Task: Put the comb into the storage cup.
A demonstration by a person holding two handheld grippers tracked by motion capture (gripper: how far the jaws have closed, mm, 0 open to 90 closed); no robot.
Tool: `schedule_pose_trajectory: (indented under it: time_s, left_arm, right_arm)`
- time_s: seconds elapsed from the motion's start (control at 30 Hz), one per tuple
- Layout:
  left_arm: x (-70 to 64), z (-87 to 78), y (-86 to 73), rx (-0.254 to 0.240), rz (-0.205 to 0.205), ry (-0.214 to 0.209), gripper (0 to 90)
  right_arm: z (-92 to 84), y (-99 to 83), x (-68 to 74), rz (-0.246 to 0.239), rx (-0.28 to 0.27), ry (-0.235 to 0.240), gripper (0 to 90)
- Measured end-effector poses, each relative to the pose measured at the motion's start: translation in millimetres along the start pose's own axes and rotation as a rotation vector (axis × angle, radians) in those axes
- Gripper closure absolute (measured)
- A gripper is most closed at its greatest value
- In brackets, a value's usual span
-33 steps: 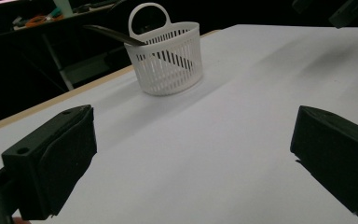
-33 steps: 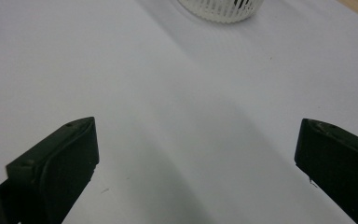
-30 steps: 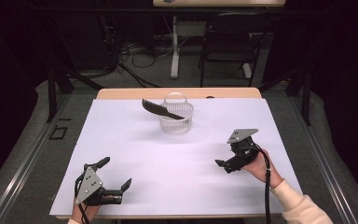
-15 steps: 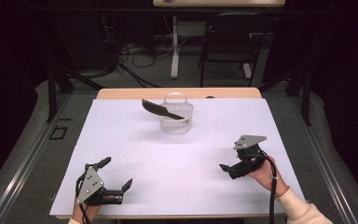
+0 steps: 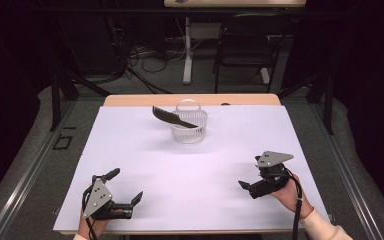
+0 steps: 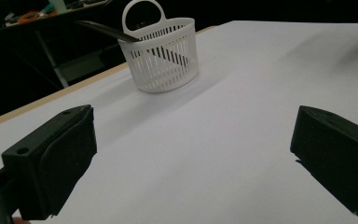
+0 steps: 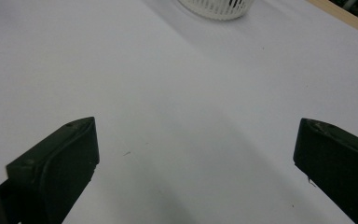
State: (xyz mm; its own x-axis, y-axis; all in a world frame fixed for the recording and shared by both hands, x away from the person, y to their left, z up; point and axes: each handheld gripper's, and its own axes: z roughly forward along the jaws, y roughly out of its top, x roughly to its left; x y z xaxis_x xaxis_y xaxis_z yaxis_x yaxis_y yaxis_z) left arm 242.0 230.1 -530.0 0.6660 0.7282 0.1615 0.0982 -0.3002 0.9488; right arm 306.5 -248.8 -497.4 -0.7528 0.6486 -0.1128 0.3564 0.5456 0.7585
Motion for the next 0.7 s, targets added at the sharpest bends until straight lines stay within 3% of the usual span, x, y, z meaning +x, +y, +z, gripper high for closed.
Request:
schedule_pose_trajectory:
  time_s: [0.7]
  left_arm:
    - [-0.8, 0.9, 0.5, 0.003, 0.006, -0.002, 0.3]
  right_arm:
    - [-23.6, -26.5, 8.3, 0.006, -0.052, -0.045, 0.0]
